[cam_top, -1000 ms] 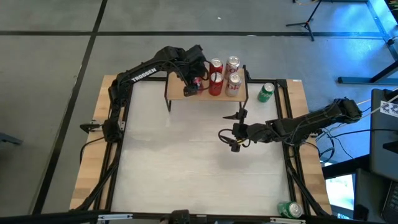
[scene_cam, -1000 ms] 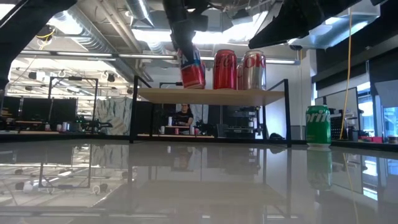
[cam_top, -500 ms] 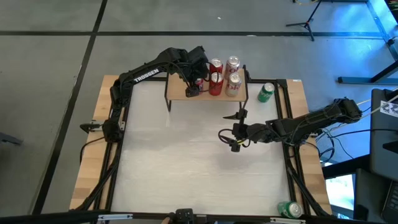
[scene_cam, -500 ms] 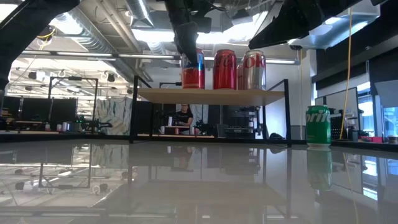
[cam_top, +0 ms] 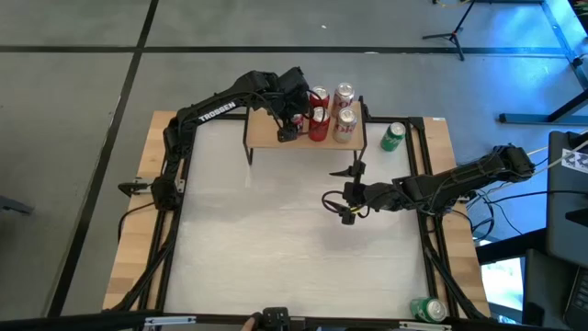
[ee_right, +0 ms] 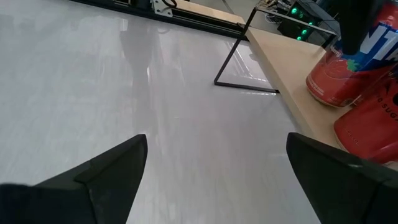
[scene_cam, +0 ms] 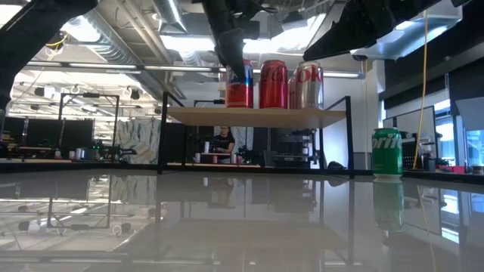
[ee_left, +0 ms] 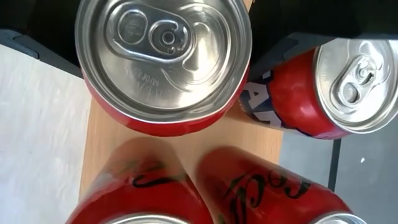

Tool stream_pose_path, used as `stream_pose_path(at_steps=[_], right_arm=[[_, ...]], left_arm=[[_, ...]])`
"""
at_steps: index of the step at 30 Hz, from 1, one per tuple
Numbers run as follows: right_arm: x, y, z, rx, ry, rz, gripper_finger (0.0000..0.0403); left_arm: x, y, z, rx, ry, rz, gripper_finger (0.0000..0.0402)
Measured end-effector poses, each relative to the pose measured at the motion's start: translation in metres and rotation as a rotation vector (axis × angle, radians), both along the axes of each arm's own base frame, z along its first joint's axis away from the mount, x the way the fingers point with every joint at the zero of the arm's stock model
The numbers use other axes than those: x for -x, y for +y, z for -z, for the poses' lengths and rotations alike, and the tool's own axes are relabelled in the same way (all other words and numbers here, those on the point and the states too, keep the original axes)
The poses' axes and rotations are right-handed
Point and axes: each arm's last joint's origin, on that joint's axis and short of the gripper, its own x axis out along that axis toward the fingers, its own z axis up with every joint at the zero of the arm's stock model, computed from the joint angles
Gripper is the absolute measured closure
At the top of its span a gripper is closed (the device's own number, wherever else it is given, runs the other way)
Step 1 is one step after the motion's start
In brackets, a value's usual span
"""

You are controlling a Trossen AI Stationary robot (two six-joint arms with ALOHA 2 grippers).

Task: Place canned beverage on shelf
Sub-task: Put the red soda can on the shelf aligned with the other red soda can

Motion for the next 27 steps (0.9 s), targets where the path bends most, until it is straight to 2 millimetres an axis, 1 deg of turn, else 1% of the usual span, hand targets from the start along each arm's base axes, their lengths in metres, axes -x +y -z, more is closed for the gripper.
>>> stream_pose_path(at_steps=[18,27], right_arm=[[0.0,0.0,0.0,0.0,0.0,0.0,0.0022],[0.0,0.0,-0.0001,0.0,0.0,0.0,0.0022]], left_arm=[[-0.0023,0.0005,-0.0013,-0.012,-0.024,0.001,0.0078],[-0.0025,0.0005,0.0006,0.046,-0.039,0.029,0.0078]])
